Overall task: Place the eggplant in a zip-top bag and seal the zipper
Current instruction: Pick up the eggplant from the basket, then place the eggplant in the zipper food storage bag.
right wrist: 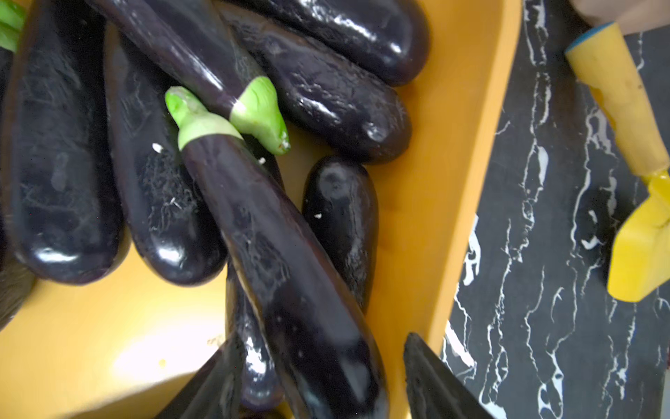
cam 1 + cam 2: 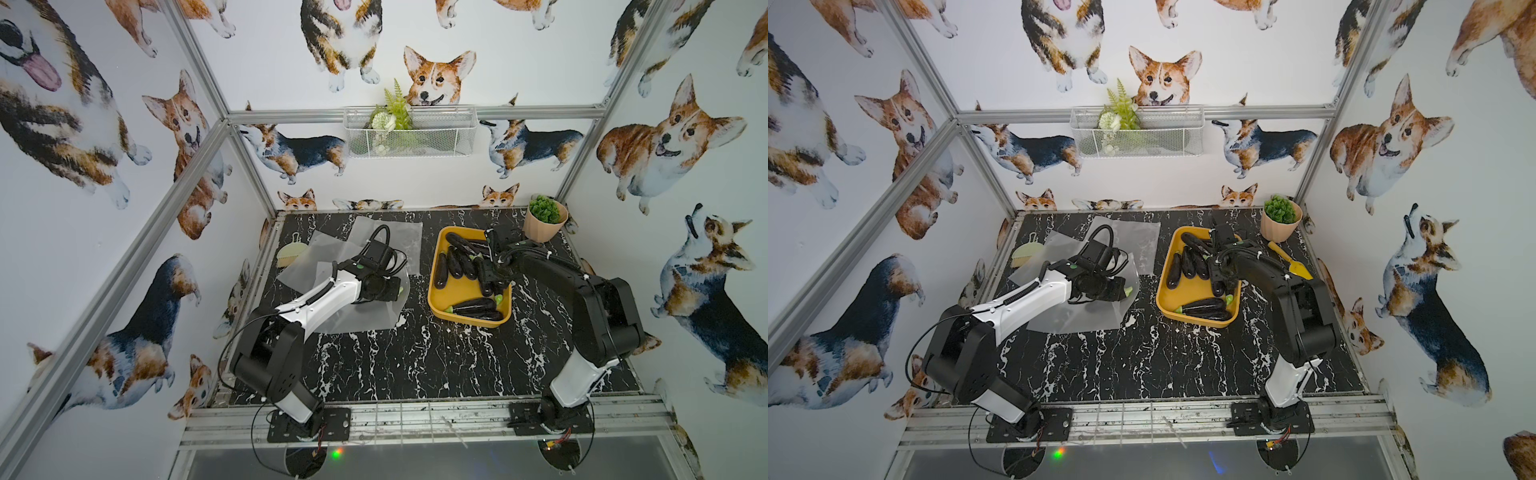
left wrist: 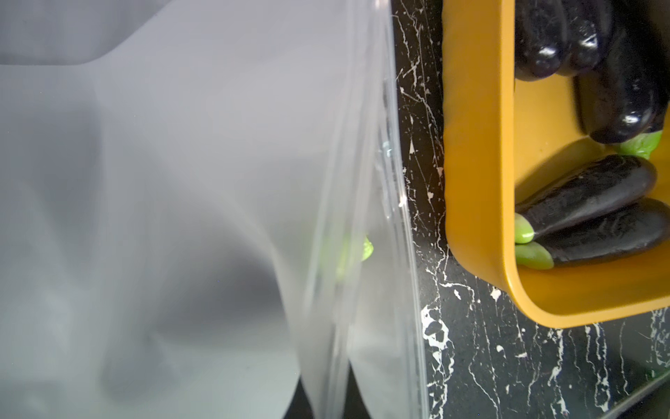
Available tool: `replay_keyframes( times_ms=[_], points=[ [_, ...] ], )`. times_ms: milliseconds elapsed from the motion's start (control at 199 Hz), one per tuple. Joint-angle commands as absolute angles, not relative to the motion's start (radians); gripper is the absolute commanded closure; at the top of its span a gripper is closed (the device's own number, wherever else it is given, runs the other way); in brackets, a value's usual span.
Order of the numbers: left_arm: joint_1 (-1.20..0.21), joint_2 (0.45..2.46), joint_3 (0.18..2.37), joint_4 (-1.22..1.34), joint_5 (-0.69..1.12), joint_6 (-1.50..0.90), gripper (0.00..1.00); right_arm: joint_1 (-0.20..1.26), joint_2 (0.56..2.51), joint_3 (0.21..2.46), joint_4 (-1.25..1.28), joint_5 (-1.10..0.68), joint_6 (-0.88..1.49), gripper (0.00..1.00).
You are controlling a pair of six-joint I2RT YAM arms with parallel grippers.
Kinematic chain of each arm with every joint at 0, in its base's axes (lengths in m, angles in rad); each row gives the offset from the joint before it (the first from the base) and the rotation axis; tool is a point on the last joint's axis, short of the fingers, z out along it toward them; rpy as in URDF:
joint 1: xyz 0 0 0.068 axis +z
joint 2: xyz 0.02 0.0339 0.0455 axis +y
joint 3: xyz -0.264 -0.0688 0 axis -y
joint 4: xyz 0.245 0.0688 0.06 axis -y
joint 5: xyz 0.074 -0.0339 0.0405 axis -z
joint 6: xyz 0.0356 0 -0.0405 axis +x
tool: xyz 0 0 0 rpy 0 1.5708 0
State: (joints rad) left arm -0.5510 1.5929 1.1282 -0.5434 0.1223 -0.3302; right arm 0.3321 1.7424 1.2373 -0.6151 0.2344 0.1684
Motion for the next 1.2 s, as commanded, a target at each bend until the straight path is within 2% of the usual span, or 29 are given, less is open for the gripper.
replay_keyframes(
  times_ms=[0, 105, 251, 462, 602, 718, 768, 999, 1199],
  points=[
    [-0.551, 1.587, 1.121, -0.542, 0.129, -0.322, 1.0, 0.333, 1.763, 1.245, -0.58, 0.191, 0.117, 0.31],
    [-0.552, 1.595, 1.12, -0.536, 0.135, -0.327, 1.0, 0.339, 1.767, 1.248, -0.573, 0.164, 0.125, 0.36],
    [-0.552, 1.603, 1.127, -0.531, 0.139, -0.331, 1.0, 0.348, 1.738, 1.24, -0.586, 0.194, 0.127, 0.54],
    [-0.552, 1.613, 1.12, -0.51, 0.132, -0.325, 1.0, 0.358, 1.601, 1.223, -0.611, 0.114, 0.171, 0.63],
    [-0.552, 1.623, 1.126, -0.508, 0.124, -0.322, 1.0, 0.477, 1.514, 1.233, -0.67, 0.008, 0.229, 0.64],
    [-0.552, 1.615, 1.127, -0.502, 0.129, -0.325, 1.0, 0.58, 1.463, 1.186, -0.601, -0.314, 0.391, 0.65],
    [-0.552, 1.612, 1.129, -0.503, 0.129, -0.325, 1.0, 0.621, 1.466, 1.165, -0.572, -0.403, 0.451, 0.66],
    [-0.564, 1.579, 1.096, -0.469, 0.139, -0.321, 1.0, 0.716, 1.563, 1.136, -0.531, -0.558, 0.556, 0.7],
    [-0.585, 1.522, 1.04, -0.43, 0.133, -0.291, 1.0, 0.727, 1.701, 1.279, -0.644, -0.6, 0.538, 0.7]
  ],
)
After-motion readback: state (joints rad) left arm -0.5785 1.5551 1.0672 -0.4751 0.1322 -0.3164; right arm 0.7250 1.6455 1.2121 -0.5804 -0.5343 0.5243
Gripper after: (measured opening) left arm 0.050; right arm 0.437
